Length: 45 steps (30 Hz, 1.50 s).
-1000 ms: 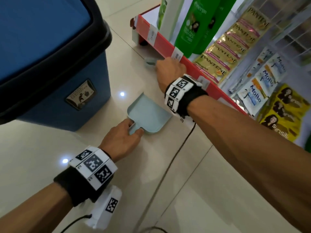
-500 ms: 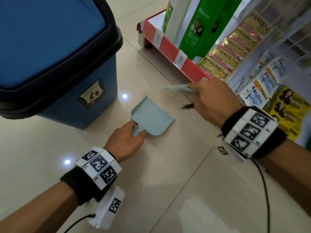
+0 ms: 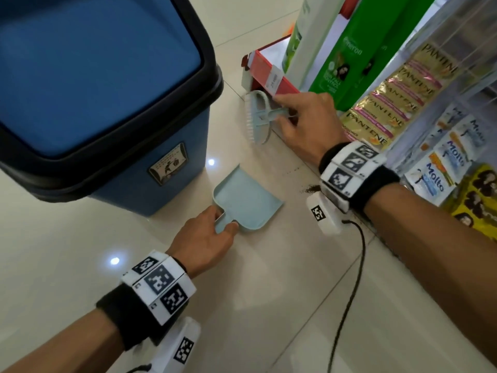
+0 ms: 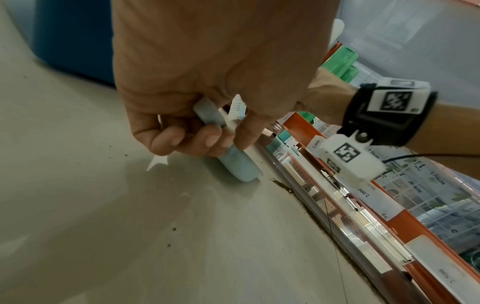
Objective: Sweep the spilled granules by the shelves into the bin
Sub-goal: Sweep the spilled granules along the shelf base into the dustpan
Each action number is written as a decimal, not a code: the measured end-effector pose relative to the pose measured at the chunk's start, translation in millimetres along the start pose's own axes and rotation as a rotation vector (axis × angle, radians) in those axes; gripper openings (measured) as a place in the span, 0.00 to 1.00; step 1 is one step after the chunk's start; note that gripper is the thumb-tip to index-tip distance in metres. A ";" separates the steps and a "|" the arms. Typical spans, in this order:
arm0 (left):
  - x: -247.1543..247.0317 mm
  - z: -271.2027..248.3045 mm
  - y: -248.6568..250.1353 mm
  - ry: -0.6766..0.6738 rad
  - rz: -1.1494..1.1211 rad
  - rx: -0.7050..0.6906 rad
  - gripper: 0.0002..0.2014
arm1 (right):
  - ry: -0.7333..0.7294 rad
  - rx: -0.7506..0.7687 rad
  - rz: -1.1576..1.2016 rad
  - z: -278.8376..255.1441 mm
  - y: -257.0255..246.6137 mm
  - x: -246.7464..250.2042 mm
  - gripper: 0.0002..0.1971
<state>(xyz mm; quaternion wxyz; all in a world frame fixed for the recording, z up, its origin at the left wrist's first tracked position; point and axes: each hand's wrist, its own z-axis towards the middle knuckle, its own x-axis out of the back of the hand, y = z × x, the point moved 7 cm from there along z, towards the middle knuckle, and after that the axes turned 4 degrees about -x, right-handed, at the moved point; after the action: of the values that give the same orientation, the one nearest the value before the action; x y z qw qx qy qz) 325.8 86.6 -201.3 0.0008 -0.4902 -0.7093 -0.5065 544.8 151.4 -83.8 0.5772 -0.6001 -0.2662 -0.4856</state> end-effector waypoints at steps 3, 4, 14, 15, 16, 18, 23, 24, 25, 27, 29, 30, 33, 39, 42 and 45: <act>-0.7 6.1 0.0 0.016 -0.046 -0.011 0.12 | -0.016 0.132 -0.262 18.7 -16.2 -18.2 0.10; -1.1 7.9 -0.3 0.017 -0.059 -0.011 0.11 | -0.014 0.160 -0.363 25.7 -19.9 -25.1 0.08; 1.7 9.7 -4.2 0.002 -0.091 0.021 0.14 | -0.246 0.087 -0.670 39.8 -12.0 -68.7 0.12; 1.7 8.8 -4.4 0.003 -0.092 0.022 0.14 | -0.296 0.065 -0.671 28.5 -8.8 -65.4 0.14; 1.5 7.8 -4.8 0.005 -0.094 0.021 0.14 | -0.343 0.054 -0.676 14.6 -4.3 -59.8 0.15; 0.5 6.4 -5.2 0.003 -0.097 0.016 0.15 | -0.421 0.035 -0.705 -17.4 7.3 -41.3 0.14; -3.5 3.4 -7.4 0.001 -0.080 -0.007 0.14 | -0.458 0.050 -0.694 -61.5 16.0 2.9 0.11; -5.5 2.4 -7.0 0.000 -0.074 -0.013 0.13 | -0.409 0.066 -0.668 -56.6 12.4 6.9 0.12; -7.7 1.4 -5.5 -0.004 -0.062 -0.019 0.13 | -0.361 0.076 -0.647 -49.4 8.1 7.7 0.12; -11.6 -1.6 -1.5 -0.018 -0.033 -0.031 0.13 | -0.312 0.071 -0.618 -31.9 -0.3 -2.3 0.14; -15.1 -4.1 2.8 -0.031 -0.004 -0.034 0.15 | -0.358 0.072 -0.615 -21.8 -7.4 -21.6 0.18; -16.2 -5.3 4.6 -0.033 0.009 -0.035 0.17 | -0.399 0.070 -0.626 -22.3 -8.0 -29.7 0.19; -19.8 -9.8 6.9 -0.040 0.035 -0.035 0.21 | -0.486 0.016 -0.633 -44.6 12.4 -31.3 0.19; -26.2 -19.4 1.0 -0.063 0.069 -0.025 0.22 | -0.556 -0.100 -0.642 -124.0 72.7 18.1 0.17; -30.0 -18.8 6.2 -0.073 0.110 -0.036 0.23 | -0.468 -0.110 -0.622 -131.0 73.7 33.1 0.14; -43.3 -15.9 18.3 -0.118 0.154 -0.061 0.25 | -0.378 -0.110 -0.550 -116.5 64.3 29.1 0.14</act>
<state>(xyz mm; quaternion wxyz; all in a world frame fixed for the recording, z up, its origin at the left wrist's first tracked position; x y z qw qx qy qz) 353.1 45.2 -202.0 -0.0169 -0.5721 -0.6523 -0.4968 580.6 21.2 -101.9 0.3316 -0.6156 -0.4939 -0.5169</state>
